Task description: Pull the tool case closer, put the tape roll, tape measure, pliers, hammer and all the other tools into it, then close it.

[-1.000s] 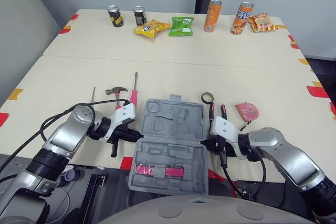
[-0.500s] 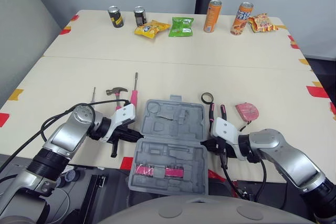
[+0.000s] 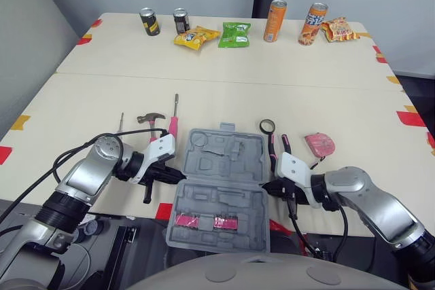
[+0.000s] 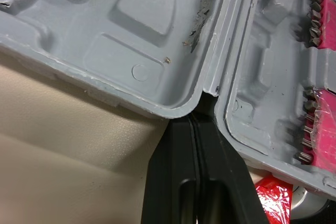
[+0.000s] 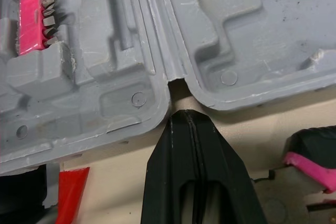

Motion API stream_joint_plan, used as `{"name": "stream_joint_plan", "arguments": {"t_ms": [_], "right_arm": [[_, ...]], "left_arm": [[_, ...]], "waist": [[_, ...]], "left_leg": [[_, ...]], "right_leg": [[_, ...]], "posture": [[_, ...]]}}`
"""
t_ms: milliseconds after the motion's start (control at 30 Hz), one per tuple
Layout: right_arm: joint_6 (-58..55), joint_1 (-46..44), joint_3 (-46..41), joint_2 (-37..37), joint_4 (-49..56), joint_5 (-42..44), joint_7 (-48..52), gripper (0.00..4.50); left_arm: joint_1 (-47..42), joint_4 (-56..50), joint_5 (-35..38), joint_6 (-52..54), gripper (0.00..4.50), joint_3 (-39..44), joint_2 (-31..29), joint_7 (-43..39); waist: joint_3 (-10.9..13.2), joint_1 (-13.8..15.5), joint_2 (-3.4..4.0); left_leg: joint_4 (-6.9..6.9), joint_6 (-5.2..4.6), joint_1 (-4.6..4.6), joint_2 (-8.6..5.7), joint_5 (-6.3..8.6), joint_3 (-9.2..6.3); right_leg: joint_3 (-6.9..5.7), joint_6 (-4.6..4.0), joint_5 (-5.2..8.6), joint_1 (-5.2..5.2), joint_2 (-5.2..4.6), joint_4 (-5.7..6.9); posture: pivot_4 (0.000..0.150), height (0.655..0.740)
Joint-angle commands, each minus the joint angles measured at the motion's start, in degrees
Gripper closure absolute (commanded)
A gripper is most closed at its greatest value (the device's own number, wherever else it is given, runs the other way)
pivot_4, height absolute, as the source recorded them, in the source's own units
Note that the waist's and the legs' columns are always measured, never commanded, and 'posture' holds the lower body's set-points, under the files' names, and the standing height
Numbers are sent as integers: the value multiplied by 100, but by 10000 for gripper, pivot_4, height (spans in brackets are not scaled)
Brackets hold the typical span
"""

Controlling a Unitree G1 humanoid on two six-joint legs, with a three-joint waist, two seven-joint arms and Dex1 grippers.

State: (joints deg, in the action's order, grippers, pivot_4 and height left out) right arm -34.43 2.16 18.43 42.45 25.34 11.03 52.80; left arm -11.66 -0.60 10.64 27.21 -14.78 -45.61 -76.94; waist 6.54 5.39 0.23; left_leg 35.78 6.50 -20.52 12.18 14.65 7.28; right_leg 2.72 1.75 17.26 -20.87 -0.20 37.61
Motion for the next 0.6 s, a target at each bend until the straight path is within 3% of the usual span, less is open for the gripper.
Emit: {"name": "stream_joint_plan", "arguments": {"t_ms": [33,433,600], "right_arm": [[-21,22,-203,79,173,140,13,45000],[-292,-6,-338,230,459,390,-18,45000],[-285,223,-911,227,741,842,13,45000]], "left_arm": [[-22,134,-60,-14,44543,-56,-111,-3],[35,104,11,-36,44543,62,-251,-27],[380,-350,584,-109,44543,715,-418,-73]], "waist": [[0,-4,0],[0,-11,0],[1,-13,0]], "left_leg": [[0,0,0,0,0,0],[-2,0,2,0,0,0],[-3,0,1,0,0,0]], "right_leg": [[0,0,0,0,0,0],[1,0,0,0,1,0],[0,0,0,-2,1,-2]], "posture": [[1500,7385],[1500,7385],[1500,7385]]}}
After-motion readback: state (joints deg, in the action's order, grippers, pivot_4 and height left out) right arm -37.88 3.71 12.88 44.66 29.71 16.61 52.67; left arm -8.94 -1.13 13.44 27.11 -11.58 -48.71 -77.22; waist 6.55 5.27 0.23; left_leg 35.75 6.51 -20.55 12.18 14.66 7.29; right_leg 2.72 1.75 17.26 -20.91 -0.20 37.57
